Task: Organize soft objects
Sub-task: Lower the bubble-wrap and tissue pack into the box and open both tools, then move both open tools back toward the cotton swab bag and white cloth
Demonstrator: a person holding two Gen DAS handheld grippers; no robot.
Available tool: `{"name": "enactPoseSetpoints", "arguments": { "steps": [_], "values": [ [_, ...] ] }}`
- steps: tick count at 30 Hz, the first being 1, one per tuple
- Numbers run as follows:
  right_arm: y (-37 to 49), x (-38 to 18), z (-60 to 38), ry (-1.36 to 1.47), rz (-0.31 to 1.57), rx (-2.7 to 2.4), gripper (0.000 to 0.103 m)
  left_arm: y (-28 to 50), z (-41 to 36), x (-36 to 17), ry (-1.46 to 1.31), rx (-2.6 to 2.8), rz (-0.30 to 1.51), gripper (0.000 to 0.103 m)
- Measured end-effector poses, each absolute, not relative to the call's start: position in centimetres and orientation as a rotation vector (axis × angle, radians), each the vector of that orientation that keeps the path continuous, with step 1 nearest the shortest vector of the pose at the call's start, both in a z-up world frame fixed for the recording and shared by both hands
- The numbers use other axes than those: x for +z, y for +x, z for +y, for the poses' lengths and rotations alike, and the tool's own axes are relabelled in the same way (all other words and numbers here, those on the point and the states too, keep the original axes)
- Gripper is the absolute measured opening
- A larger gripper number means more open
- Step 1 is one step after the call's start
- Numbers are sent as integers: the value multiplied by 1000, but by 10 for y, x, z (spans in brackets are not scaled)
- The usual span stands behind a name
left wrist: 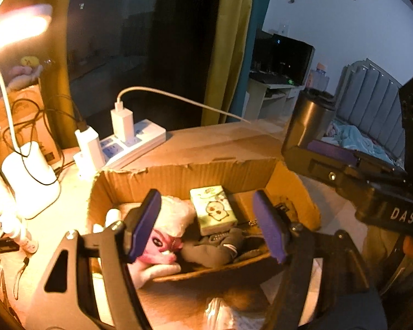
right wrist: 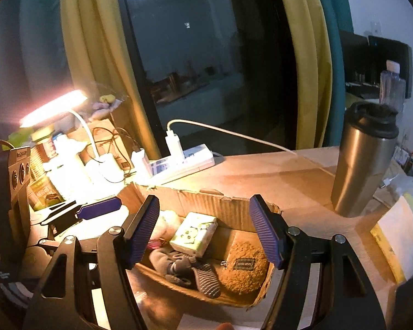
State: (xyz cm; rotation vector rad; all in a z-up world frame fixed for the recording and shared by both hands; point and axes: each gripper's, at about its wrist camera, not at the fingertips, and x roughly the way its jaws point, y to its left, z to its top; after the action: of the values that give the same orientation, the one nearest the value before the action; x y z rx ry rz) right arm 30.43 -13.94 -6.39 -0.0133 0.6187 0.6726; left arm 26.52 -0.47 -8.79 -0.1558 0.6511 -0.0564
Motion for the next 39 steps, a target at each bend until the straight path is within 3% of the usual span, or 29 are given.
{"name": "enactPoseSetpoints", "arguments": {
  "steps": [18,39],
  "values": [
    [224,-24,-144,-54,530,657,71,189,-1,-46,-136,-52,546,70],
    [161,-41,-169,-90,552,620,71,125,-16,-46,-147,-50,515,70]
  ]
}}
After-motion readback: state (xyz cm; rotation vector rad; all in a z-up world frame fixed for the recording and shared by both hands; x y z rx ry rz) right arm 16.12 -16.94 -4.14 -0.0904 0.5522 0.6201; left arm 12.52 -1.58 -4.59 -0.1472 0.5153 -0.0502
